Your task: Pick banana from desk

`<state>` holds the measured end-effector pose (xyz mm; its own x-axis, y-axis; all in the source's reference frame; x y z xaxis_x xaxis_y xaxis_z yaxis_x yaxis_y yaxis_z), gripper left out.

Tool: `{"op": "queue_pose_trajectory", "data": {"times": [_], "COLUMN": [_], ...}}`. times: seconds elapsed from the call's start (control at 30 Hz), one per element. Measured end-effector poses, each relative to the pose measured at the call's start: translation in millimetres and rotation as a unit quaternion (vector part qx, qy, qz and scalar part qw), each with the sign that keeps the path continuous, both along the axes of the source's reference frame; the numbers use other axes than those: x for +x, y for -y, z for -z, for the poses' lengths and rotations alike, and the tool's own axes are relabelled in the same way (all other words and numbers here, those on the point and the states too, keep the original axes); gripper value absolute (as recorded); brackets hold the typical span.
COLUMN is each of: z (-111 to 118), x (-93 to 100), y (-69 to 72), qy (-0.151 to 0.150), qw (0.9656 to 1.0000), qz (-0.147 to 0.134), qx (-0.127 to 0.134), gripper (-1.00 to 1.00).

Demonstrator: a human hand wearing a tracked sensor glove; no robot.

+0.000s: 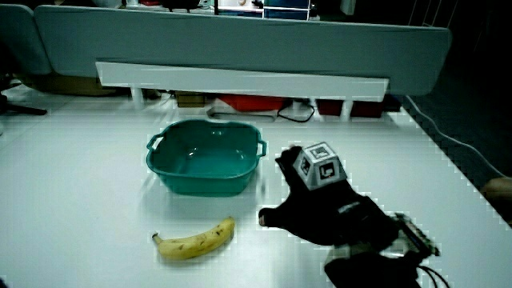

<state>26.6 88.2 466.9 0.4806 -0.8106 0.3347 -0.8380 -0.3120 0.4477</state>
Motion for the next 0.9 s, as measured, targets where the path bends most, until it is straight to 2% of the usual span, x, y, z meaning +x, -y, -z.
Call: {"op": "queue_pose_trajectory", "data": {"times": [0.2,0.3,0.33,0.37,0.4,0.43,0.5,0.53,0.57,0.6,0.63,0.67,0.7,0.73,0.77,0.8,0.83,0.9], "z": [0,3,2,-4,-1,2,4,-1,-2,5,2,6,8,11,16,21,22,34], "x": [-1.9,-0.6,-0.3,-0.3,-0.2,0.0,0.6,0.9,1.4,1.8,2.3,3.2,3.8,4.7,5.7,6.2,7.0,7.9], "y": [-3.0,-2.6,-3.0,-4.2,-3.6,-2.7,-2.2,-3.3,-3.6,-1.7,-1.7,-0.1,1.2,3.2,5.6,8.2,10.0,14.6], "qy": [-0.001,0.005,0.004,-0.014,-0.013,0.005,0.008,-0.006,-0.003,0.012,-0.006,0.011,0.002,0.003,0.015,0.009,0.014,0.016], "qw": [0.9999,0.9998,0.9998,0.9998,0.9998,0.9999,0.9999,0.9999,0.9999,0.9998,0.9999,0.9998,1.0,1.0,0.9996,0.9999,0.9999,0.9996], "qz": [0.011,0.007,0.007,0.014,0.012,0.006,0.003,0.01,0.01,0.001,0.006,0.001,0.007,0.002,-0.004,0.001,0.002,0.004], "qx": [0.012,0.017,0.016,-0.006,-0.004,0.013,0.015,-0.005,-0.005,0.017,-0.007,0.015,0.0,0.004,0.026,0.011,0.009,0.021], "gripper": [0.89,0.97,1.0,1.0,1.0,1.0,1.0,1.0,1.0,1.0,1.0,1.0,1.0,1.0,1.0,1.0,1.0,1.0]}}
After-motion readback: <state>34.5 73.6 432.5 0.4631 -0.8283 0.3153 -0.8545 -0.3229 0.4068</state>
